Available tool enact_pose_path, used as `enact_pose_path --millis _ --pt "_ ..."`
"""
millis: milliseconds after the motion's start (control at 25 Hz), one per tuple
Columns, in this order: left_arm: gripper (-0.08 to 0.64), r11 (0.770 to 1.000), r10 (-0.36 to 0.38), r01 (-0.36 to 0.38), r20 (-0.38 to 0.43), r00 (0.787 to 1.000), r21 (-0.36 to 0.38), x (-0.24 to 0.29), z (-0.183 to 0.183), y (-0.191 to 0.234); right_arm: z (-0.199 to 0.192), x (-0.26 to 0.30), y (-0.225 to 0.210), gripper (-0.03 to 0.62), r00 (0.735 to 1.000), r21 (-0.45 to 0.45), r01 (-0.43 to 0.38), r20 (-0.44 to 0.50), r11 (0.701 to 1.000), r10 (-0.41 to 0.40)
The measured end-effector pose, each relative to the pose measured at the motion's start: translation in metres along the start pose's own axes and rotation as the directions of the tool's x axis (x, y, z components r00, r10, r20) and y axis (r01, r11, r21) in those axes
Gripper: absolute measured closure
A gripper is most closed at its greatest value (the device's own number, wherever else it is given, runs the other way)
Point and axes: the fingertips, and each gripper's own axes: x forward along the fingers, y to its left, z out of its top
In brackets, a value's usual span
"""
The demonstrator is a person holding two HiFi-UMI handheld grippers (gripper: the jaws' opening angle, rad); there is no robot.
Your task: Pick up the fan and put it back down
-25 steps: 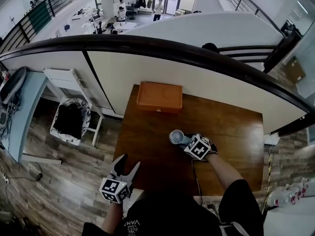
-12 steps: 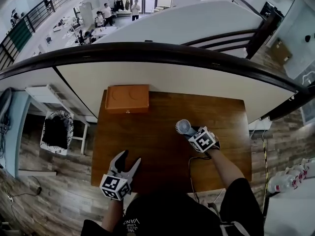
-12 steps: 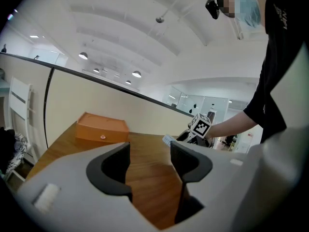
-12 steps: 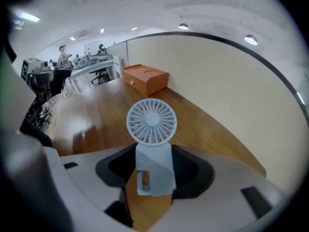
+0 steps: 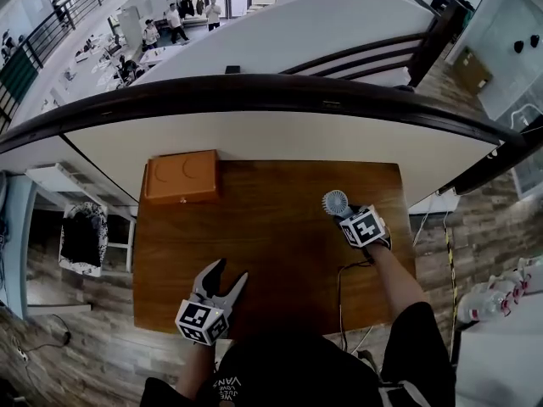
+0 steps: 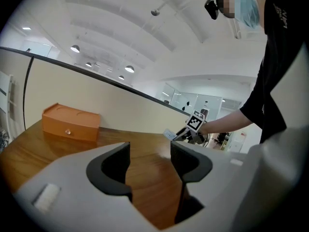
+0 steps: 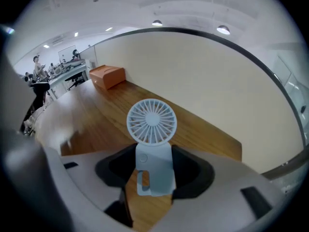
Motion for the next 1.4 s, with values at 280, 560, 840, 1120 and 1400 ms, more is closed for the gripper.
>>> enact_pose_path --millis 280,560,840,1120,1400 --pt "0.311 1.000 -0.005 0.005 -0.026 1.000 0.016 0.054 -0.003 -0.024 -0.032 0.001 -0.099 0.362 0.995 0.139 0.097 -0.021 0.986 -0.095" --pt "0.311 0.999 -0.027 0.028 -0.039 0.999 0.025 0.107 -0.007 -0.048 -0.062 0.016 -0.168 0.362 0.990 0.276 0.144 -0.053 0.950 -0.135" --pt "0.311 0.998 -0.046 0.048 -0.070 0.997 0.037 0.144 -0.014 -0.074 -0.072 0.029 -0.215 0.365 0.975 0.326 0.221 -0.066 0.919 -0.211" --pt "0.311 0.996 -0.062 0.068 -0.096 0.993 0.057 0.159 -0.027 -0.087 -0.069 0.042 -0.236 0.365 0.965 0.384 0.257 -0.061 0.887 -0.253" --pt "0.311 0.997 -0.054 0.060 -0.116 0.992 0.046 0.164 -0.027 -0.090 -0.070 0.053 -0.236 0.365 0.970 0.425 0.235 -0.040 0.874 -0.241"
